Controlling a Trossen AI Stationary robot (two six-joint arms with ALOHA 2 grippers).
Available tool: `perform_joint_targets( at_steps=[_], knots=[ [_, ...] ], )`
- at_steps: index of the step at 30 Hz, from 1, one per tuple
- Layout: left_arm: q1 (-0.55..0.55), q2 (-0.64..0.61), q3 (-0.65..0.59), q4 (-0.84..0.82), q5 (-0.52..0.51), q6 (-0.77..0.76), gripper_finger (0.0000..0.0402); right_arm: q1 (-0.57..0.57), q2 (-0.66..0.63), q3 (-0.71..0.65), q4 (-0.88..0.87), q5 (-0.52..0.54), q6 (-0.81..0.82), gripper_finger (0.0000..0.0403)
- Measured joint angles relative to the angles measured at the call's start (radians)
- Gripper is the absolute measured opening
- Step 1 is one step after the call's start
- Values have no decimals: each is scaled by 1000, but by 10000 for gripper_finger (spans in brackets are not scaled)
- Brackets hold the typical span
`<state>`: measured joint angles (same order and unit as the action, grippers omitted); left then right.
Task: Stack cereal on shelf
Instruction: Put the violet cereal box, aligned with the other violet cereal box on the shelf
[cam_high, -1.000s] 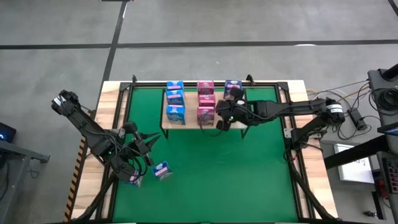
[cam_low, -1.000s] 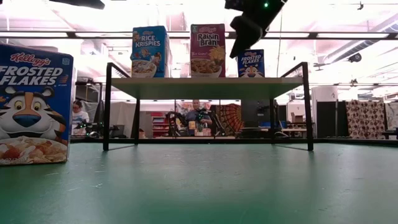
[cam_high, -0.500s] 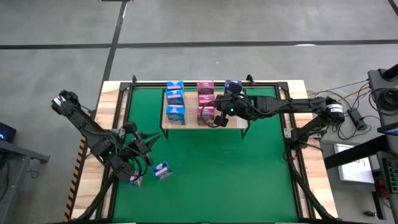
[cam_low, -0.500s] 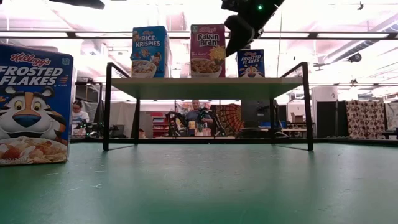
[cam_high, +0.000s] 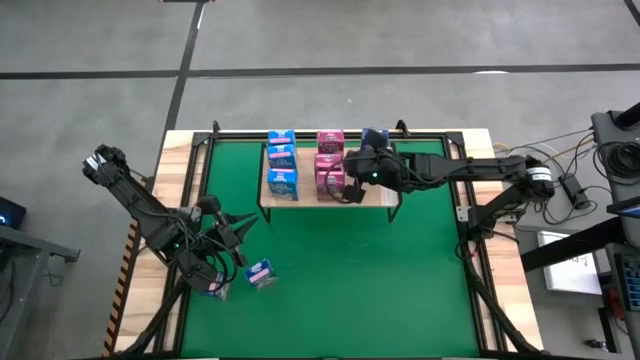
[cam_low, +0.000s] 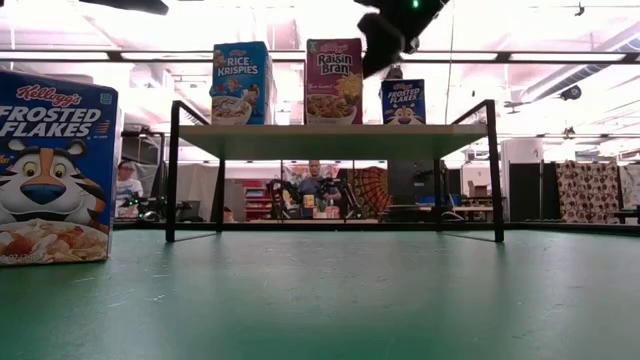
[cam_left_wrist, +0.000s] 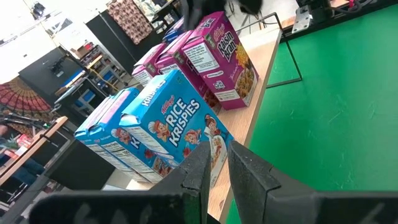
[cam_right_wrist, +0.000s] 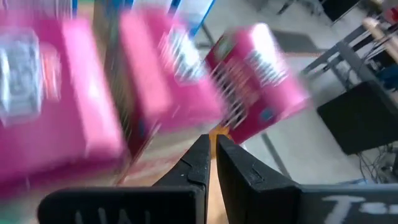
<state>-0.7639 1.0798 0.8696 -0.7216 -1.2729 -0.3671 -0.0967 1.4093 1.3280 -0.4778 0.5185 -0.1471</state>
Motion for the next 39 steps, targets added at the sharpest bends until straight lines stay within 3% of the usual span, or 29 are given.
perform_joint_targets(
  at_steps=[8, 15, 25, 39],
  knots=[
    [0, 0, 0, 0, 0, 1, 39, 0, -3, 136, 11, -20, -24, 18],
    [0, 0, 0, 1, -1, 8, 39, -12, 21, 140, 136, -285, -38, 18],
    [0, 0, 0, 1, -1, 8, 39, -61, 100, 138, 146, -291, -78, 18],
    [0, 0, 0, 1, -1, 11, 39, -70, 105, 138, 109, -283, -93, 18]
  ],
)
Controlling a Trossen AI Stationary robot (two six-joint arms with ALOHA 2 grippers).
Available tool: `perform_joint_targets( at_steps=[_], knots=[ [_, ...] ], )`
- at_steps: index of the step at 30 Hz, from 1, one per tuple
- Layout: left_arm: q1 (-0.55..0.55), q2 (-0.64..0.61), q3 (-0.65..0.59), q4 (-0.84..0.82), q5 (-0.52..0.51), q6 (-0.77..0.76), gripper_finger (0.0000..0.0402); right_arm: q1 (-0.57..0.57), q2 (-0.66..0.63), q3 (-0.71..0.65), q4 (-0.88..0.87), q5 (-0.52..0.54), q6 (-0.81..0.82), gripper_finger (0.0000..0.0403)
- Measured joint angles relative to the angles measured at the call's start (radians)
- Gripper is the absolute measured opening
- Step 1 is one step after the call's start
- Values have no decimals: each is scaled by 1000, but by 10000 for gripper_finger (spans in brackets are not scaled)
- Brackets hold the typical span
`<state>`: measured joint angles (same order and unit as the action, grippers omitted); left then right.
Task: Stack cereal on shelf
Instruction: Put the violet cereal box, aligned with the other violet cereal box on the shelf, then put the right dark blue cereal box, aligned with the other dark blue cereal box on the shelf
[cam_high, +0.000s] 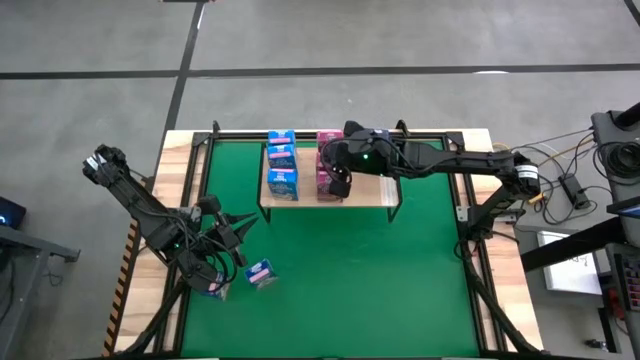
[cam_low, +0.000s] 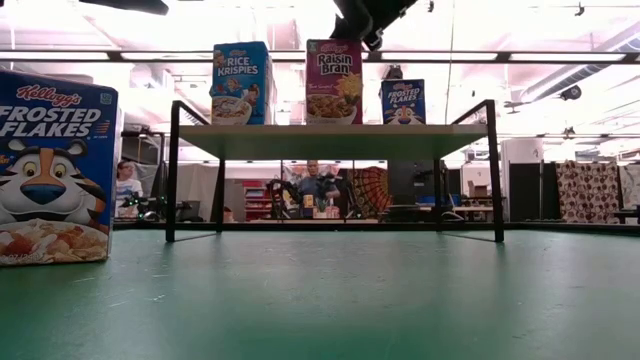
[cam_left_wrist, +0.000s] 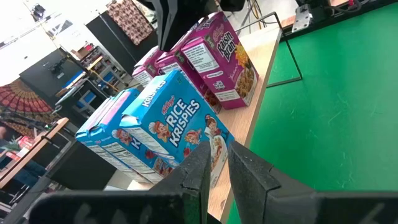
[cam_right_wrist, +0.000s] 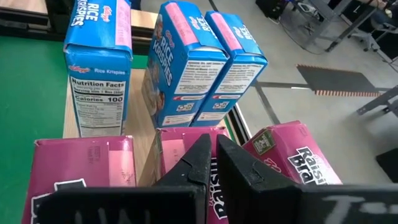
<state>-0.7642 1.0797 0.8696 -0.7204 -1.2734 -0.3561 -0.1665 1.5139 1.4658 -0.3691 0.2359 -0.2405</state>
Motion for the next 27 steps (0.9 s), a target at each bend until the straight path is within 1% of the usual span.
perform_joint_targets(
  at_steps=[17, 27],
  knots=[
    [0, 0, 0, 0, 0, 0, 39, 1, 0, 2, -15, 26, -19, 18],
    [0, 0, 0, 0, 0, 5, 39, 19, 0, 63, -23, 21, -25, 18]
  ],
)
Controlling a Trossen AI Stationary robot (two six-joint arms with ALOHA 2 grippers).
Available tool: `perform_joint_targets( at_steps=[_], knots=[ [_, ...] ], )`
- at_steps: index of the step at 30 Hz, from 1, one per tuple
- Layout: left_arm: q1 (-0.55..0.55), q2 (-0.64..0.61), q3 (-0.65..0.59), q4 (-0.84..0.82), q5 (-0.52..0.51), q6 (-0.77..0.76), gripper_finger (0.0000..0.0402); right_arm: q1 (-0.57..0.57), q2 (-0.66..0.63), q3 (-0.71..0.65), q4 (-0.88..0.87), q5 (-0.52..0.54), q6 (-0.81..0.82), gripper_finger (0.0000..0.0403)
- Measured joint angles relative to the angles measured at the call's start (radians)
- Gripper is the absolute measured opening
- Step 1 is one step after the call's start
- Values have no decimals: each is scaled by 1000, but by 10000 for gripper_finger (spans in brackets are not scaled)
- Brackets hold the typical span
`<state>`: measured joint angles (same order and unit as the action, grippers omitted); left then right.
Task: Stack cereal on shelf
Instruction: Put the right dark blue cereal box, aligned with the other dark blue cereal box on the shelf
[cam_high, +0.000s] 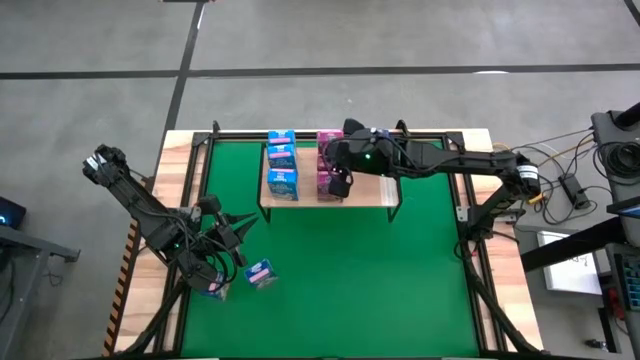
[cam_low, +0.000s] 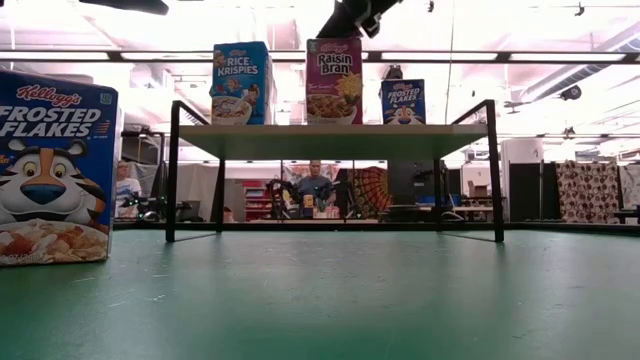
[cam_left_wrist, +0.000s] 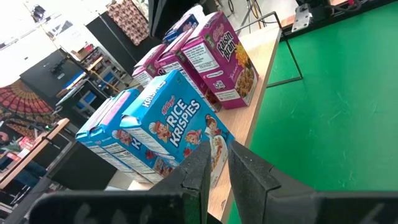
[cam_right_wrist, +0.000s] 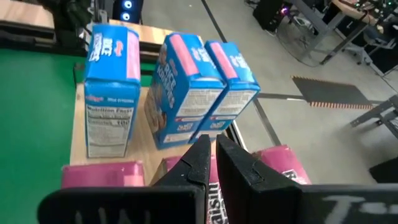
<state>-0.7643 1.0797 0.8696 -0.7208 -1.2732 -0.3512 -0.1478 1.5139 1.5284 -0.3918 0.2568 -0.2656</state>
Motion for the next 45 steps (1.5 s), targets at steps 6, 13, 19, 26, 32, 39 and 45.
perform_joint_targets(
  at_steps=[6, 13, 19, 26, 32, 39, 45],
  knots=[
    [0, 0, 0, 4, 0, -1, 39, 18, -7, 19, 6, -36, 14, 18],
    [0, 0, 0, 24, 0, -8, 39, 144, -21, -2, 14, -47, 3, 17],
    [0, 0, 0, 43, 30, -33, 39, 298, -21, -27, 16, -50, 42, 17],
    [0, 0, 0, 77, 88, -54, 39, 450, -21, -117, 104, -48, 142, 17],
    [0, 0, 0, 117, 89, -55, 39, 520, 8, -190, 259, -48, 195, 17],
    [0, 0, 0, 132, 89, -55, 39, 540, 130, -183, 404, -48, 191, 17],
    [0, 0, 0, 132, 89, -62, 39, 538, 251, -113, 464, -47, 172, 18]
  ],
)
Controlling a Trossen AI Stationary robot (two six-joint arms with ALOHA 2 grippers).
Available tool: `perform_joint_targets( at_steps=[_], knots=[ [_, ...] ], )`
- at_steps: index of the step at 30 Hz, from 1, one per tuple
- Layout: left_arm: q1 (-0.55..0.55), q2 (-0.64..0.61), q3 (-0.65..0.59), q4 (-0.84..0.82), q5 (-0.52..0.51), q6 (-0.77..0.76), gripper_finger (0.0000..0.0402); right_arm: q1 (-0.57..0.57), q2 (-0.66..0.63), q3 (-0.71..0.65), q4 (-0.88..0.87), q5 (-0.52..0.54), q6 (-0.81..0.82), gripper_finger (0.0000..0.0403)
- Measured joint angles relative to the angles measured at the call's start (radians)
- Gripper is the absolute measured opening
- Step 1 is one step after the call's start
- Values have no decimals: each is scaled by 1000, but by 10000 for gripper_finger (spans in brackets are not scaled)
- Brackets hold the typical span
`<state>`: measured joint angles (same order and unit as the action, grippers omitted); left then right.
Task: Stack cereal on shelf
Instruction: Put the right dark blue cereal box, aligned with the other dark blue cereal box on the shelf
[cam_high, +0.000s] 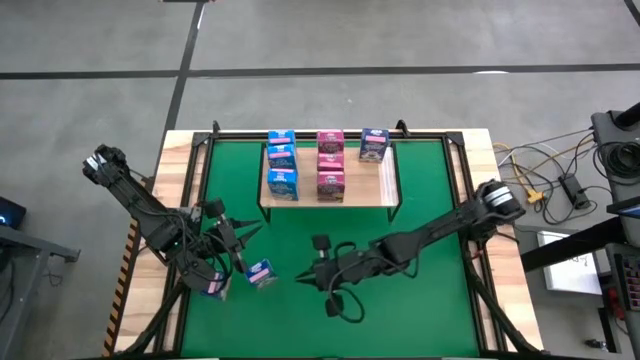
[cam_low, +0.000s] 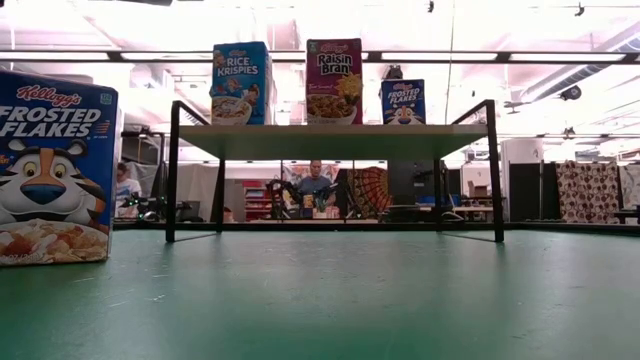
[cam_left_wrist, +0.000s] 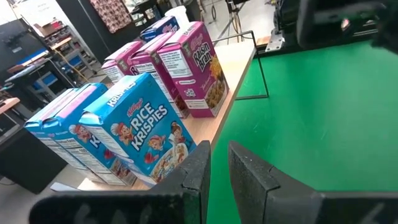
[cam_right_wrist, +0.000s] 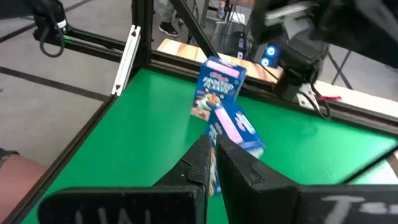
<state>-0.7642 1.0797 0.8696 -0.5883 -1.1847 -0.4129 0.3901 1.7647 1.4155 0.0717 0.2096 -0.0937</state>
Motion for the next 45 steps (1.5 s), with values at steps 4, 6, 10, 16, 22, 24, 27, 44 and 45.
perform_joint_targets(
  at_steps=[4, 6, 10, 16, 22, 24, 27, 44, 45],
  knots=[
    [0, 0, -1, 2, 0, 0, 39, 0, 83, 79, 17, 0, -30, 18],
    [0, 0, -2, 2, 0, 0, 39, -2, 120, 124, 19, -1, -52, 18],
    [0, 0, -2, 4, 0, 0, 39, -10, 198, 219, 7, -1, -82, 18],
    [0, 0, -2, 5, 0, 0, 39, -31, 309, 386, -79, -12, -127, 18],
    [0, 0, -3, 5, 0, 0, 39, -66, 412, 556, -240, -11, -141, 18],
    [0, 0, -3, 5, 0, 0, 39, -77, 435, 593, -281, -11, -151, 18],
    [0, 0, -3, 5, 0, 5, 39, -92, 463, 625, -298, -11, -153, 18],
    [0, 0, -3, 5, 0, 11, 39, -158, 475, 625, -307, -217, -55, 121],
    [0, 0, -3, 5, 0, 11, 39, -159, 475, 625, -307, -217, -56, 138]
  ],
)
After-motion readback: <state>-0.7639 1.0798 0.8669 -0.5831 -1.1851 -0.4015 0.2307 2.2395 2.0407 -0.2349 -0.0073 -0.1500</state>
